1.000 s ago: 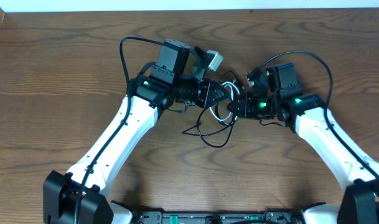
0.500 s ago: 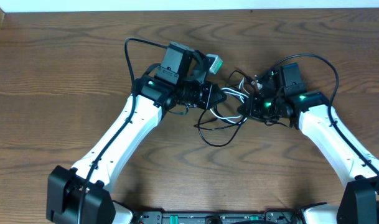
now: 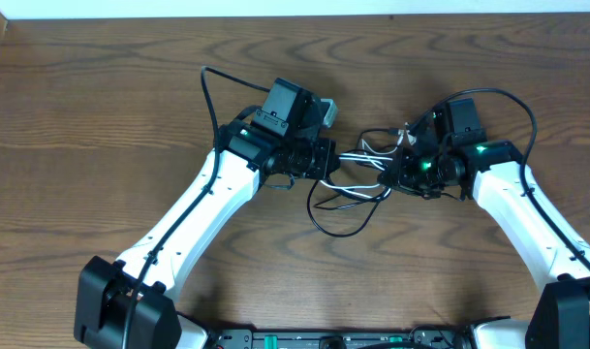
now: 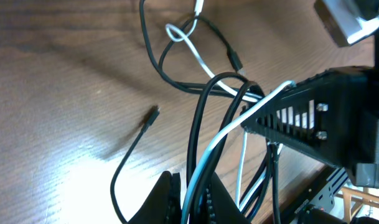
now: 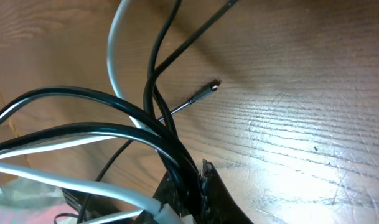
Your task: Untangle cables
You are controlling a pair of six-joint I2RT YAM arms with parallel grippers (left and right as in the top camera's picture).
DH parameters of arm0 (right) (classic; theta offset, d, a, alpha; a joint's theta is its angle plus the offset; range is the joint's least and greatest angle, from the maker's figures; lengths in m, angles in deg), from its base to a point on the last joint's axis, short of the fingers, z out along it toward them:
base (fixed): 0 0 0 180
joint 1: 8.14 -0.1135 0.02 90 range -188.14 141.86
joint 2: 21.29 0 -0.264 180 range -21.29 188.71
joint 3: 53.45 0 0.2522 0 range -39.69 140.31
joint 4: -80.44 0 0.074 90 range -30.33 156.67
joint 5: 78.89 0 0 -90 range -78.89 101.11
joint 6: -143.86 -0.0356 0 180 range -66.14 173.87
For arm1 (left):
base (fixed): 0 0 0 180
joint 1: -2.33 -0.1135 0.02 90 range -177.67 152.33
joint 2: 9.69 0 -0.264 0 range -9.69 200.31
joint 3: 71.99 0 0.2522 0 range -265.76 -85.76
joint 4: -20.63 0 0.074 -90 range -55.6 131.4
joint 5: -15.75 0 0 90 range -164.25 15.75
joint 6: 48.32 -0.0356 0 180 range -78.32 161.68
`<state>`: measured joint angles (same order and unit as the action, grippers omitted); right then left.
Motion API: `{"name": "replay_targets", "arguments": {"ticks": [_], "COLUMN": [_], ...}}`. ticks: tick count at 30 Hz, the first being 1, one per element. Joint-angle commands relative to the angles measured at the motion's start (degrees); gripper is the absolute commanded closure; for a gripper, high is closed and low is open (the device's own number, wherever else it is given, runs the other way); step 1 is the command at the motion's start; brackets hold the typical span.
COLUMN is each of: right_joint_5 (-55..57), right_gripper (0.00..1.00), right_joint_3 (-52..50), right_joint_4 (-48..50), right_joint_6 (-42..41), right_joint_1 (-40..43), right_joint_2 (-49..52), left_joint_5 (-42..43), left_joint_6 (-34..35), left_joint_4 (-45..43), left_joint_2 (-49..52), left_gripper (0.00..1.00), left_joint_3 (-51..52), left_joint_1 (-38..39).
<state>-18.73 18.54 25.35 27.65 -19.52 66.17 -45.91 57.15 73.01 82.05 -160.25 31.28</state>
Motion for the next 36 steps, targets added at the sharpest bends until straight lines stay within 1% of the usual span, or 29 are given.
{"name": "replay_targets", "arguments": {"ticks": [1, 5, 7, 9, 12, 15, 17, 20, 25, 27, 29, 31, 33, 36], "right_joint_5": [15.5, 12.9, 11.6, 11.0, 7.6, 3.0, 0.6, -3.8, -5.2, -5.2, -5.2, -5.3, -5.8, -8.4], "right_gripper": [0.99, 0.99, 0.99, 0.99, 0.99, 0.99, 0.99, 0.99, 0.99, 0.99, 0.99, 0.99, 0.99, 0.99], "right_joint_3": [-0.9, -0.9, -0.9, -0.9, -0.9, -0.9, -0.9, -0.9, -0.9, -0.9, -0.9, -0.9, -0.9, -0.9], "right_joint_4": [-1.0, -0.9, -0.8, -0.7, -0.3, 0.2, 0.6, 0.3, -3.5, -4.5, -4.8, -4.6, -4.6, -4.6], "right_joint_6": [3.7, 9.0, 10.4, 10.8, 12.7, 13.7, 15.1, 19.8, 30.4, 32.8, 34.0, 34.1, 34.4, 36.2], "right_joint_1": [5.0, 5.0, 5.0, 4.9, 4.9, 4.9, 4.9, 4.9, 4.9, 4.9, 4.9, 4.9, 4.9, 5.0], "right_joint_2": [0.6, 0.6, 0.6, 0.6, 0.6, 0.3, 0.0, -0.3, -0.2, -0.2, -0.2, -0.2, -0.3, -0.3], "left_joint_5": [-7.0, -5.4, -5.4, -5.4, -5.4, -5.4, -5.5, -5.4, -5.4, -5.4, -5.2, -5.2, -4.7, -1.1], "left_joint_6": [0.7, 0.7, 0.7, 0.7, 0.7, 0.7, 0.7, 0.4, -4.3, -4.5, -6.4, -11.6, -15.2, -21.7], "left_joint_4": [2.6, 2.5, 2.6, 2.2, 1.4, 0.8, 0.5, -1.4, -6.6, -8.6, -9.9, -10.3, -9.9, -8.2], "left_joint_2": [-0.4, 1.0, 2.2, 4.1, 5.9, 7.7, 7.9, 7.9, 7.9, 7.9, 7.9, 7.9, 8.1, 8.6], "left_gripper": [0.92, 0.93, 0.91, 0.78, 0.64, 0.58, 0.55, 0.5, 0.46, 0.46, 0.46, 0.45, 0.46, 0.46], "left_joint_3": [-0.2, 1.0, 1.2, 1.2, 1.2, 1.2, 1.2, 1.2, 1.2, 1.2, 1.2, 1.2, 1.2, 1.2], "left_joint_1": [-2.6, -0.1, 1.4, 3.9, 5.7, 7.1, 7.2, 7.1, 6.7, 6.0, 5.4, 4.9, 4.9, 4.9]}}
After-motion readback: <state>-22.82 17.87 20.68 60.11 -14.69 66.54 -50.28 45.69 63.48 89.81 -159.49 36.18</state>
